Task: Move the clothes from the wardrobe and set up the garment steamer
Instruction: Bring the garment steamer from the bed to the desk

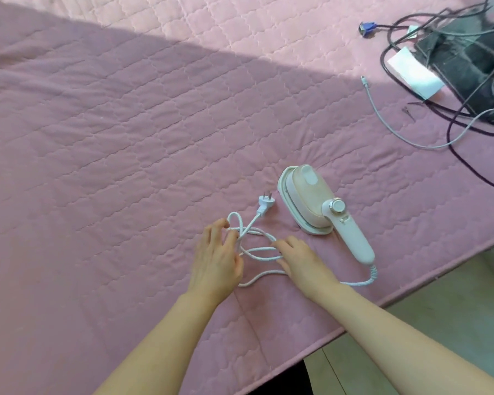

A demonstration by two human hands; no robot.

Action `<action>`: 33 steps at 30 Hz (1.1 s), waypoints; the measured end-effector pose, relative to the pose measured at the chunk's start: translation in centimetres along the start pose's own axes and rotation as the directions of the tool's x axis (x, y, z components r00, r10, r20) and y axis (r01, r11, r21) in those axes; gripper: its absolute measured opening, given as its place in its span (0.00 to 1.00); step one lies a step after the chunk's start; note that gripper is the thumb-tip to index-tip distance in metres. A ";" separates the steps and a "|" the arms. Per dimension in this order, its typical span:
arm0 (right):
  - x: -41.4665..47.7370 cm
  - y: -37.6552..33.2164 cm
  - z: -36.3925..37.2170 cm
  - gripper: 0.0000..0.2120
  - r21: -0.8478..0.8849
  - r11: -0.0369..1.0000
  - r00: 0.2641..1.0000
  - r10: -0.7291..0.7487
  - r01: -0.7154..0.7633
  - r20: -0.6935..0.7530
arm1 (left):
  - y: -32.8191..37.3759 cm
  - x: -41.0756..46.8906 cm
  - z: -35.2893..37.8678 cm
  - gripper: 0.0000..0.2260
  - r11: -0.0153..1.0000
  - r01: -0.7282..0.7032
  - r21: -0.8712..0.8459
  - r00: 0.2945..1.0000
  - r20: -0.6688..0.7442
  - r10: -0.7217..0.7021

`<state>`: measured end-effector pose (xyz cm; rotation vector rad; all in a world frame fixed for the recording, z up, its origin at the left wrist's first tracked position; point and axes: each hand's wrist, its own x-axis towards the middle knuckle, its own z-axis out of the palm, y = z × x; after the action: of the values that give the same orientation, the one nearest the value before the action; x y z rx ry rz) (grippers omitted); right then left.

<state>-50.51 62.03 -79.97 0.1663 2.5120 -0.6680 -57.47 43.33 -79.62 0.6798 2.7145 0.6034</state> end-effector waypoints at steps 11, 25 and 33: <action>0.5 0.5 -0.8 0.16 -0.069 0.991 0.973 -0.125 0.114 -0.193 | 1.4 1.1 1.9 0.17 0.887 -0.315 0.337 0.930 0.295 0.218; -3.1 1.8 -8.5 0.15 -0.025 0.999 0.791 0.020 -0.044 -0.612 | 6.8 3.9 0.7 0.03 0.086 0.662 -0.745 0.649 0.512 -0.562; -2.9 4.4 -8.5 0.30 0.183 0.941 0.894 0.331 -0.286 -0.303 | 5.1 5.7 3.3 0.04 0.953 0.300 -0.051 0.941 -0.146 -0.304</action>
<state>-50.92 70.06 -74.11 0.7714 2.6640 -0.7235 -59.21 51.32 -81.08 0.2068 2.8633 0.6365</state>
